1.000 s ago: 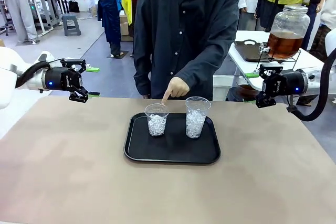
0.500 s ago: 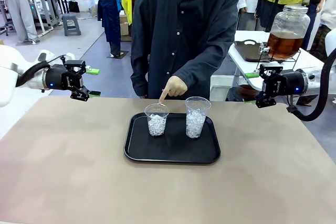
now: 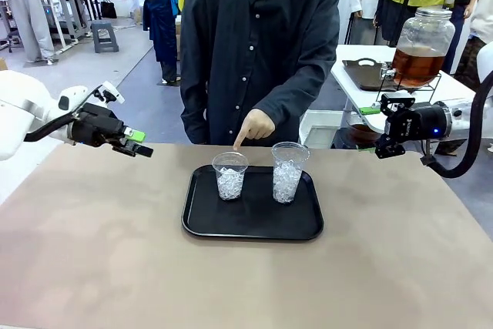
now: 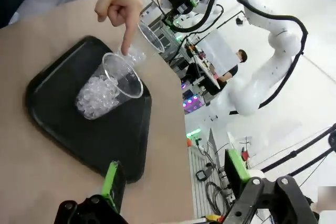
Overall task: Pour the drink into the iced cup.
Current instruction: Pick up the iced cup indicated by the human and present it to them.
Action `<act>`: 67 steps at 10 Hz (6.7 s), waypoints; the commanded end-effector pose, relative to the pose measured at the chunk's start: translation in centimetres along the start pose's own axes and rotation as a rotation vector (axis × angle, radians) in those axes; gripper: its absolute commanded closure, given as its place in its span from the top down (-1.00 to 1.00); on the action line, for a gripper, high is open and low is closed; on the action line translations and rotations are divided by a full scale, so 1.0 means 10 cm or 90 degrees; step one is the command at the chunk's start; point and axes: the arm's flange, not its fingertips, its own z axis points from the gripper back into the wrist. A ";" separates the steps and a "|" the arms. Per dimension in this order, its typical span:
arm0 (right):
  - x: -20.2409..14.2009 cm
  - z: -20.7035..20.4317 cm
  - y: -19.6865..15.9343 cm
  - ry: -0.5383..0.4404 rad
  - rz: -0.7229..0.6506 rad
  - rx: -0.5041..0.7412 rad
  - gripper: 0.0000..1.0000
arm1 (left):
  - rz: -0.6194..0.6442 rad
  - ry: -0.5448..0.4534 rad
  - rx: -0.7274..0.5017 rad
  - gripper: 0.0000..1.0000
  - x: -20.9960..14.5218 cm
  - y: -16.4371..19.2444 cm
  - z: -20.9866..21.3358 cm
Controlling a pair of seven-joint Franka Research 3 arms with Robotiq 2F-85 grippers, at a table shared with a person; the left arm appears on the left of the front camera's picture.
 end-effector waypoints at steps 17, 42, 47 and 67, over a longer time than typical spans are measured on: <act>0.00 0.00 0.01 -0.002 0.001 -0.001 1.00 | -0.435 -0.070 0.133 1.00 0.04 0.38 -0.65; 0.00 0.00 0.01 -0.002 0.001 -0.001 1.00 | -0.580 -0.069 0.078 1.00 -0.02 1.03 -1.58; 0.00 0.00 0.01 -0.002 0.001 -0.001 1.00 | -0.582 -0.055 0.072 1.00 0.03 1.08 -1.74; 0.00 0.00 0.01 -0.002 0.001 -0.001 1.00 | -0.568 -0.044 0.036 0.50 0.03 1.05 -2.13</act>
